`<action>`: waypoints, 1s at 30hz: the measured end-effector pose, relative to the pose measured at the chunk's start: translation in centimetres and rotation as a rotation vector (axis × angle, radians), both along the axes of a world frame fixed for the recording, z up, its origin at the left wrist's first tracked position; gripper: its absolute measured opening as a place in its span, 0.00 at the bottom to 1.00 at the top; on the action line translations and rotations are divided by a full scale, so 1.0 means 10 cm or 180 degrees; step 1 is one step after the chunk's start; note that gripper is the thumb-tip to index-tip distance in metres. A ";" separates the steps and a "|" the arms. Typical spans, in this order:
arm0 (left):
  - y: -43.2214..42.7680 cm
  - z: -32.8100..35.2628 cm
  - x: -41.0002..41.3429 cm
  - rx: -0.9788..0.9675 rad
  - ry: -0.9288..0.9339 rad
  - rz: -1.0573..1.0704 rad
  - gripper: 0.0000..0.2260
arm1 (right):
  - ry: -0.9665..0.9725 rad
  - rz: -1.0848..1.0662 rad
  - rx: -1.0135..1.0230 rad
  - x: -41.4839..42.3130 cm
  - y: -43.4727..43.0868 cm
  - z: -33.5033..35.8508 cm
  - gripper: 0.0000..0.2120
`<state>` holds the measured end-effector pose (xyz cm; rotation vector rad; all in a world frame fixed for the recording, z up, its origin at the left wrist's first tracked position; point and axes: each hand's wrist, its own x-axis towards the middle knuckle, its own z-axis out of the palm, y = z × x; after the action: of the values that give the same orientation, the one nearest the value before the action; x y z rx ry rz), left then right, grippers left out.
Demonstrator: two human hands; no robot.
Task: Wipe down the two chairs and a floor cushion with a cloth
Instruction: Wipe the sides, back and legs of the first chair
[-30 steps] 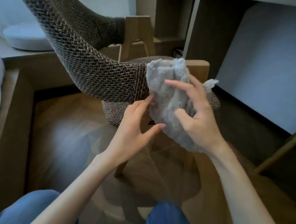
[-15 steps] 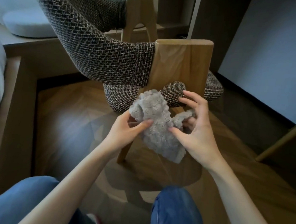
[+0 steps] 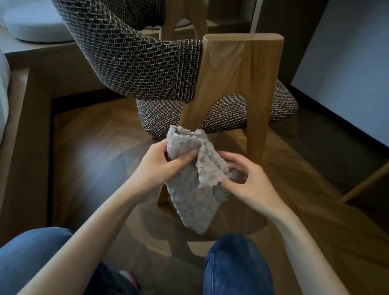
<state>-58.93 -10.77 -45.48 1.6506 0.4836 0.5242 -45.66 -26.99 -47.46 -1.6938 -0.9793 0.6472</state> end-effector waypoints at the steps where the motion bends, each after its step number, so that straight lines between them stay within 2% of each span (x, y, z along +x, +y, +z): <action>1: 0.00 0.00 -0.01 0.0057 0.0032 -0.0026 0.12 | 0.0043 -0.0041 -0.0023 -0.05 0.00 0.00 0.28; 3: 0.00 -0.01 -0.03 0.0149 0.0069 -0.0048 0.13 | 0.0121 -0.0392 -0.0037 -0.12 0.00 0.01 0.32; 4: 0.00 0.00 -0.04 0.0200 0.0071 -0.0031 0.13 | 0.0085 -0.0559 -0.0026 -0.14 0.01 0.02 0.31; 7: 0.03 0.02 -0.04 0.0537 0.0024 0.0143 0.13 | -0.0326 -0.0943 0.0175 -0.11 0.00 0.09 0.13; 9: 0.08 0.02 -0.04 0.0668 0.0023 0.0181 0.12 | -0.0715 -0.1120 0.0350 -0.05 -0.02 0.17 0.07; 11: 0.10 0.02 -0.05 0.0539 -0.0014 0.0014 0.13 | -0.0901 -0.1273 0.0564 -0.01 -0.02 0.25 0.04; 15: 0.09 0.03 -0.02 0.0105 -0.0236 -0.0122 0.09 | -0.0395 -0.1556 0.0865 0.04 0.00 0.37 0.07; 17: 0.07 0.06 0.02 -0.0326 -0.0406 -0.0100 0.10 | -0.0084 -0.1553 0.0930 0.02 0.02 0.44 0.09; 19: 0.03 0.07 0.06 -0.0881 -0.0460 -0.0279 0.15 | 0.0188 -0.1571 0.1074 0.00 0.06 0.52 0.09; 20: -0.01 0.05 0.07 -0.0928 -0.0392 -0.0368 0.18 | 0.0357 -0.1583 0.1172 0.00 0.08 0.55 0.08; 22: -0.08 -0.01 0.09 -0.0640 -0.0068 -0.0515 0.24 | 0.0821 -0.1618 0.1316 0.02 0.12 0.62 0.08; 24: -0.15 -0.07 0.10 -0.0385 0.0235 -0.0613 0.19 | 0.1220 -0.1730 0.1354 0.06 0.17 0.65 0.08; 27: -0.17 -0.10 0.10 -0.0515 0.0175 -0.0515 0.06 | 0.1217 -0.2045 0.1428 0.14 0.21 0.62 0.07; 30: -0.11 -0.08 0.07 -0.0728 -0.0033 -0.0357 0.07 | 0.0954 -0.1789 0.1115 0.15 0.19 0.47 0.07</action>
<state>-58.22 -11.88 -46.27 1.4457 0.4242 0.3796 -44.15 -25.05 -42.75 -1.4133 -0.3468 0.3160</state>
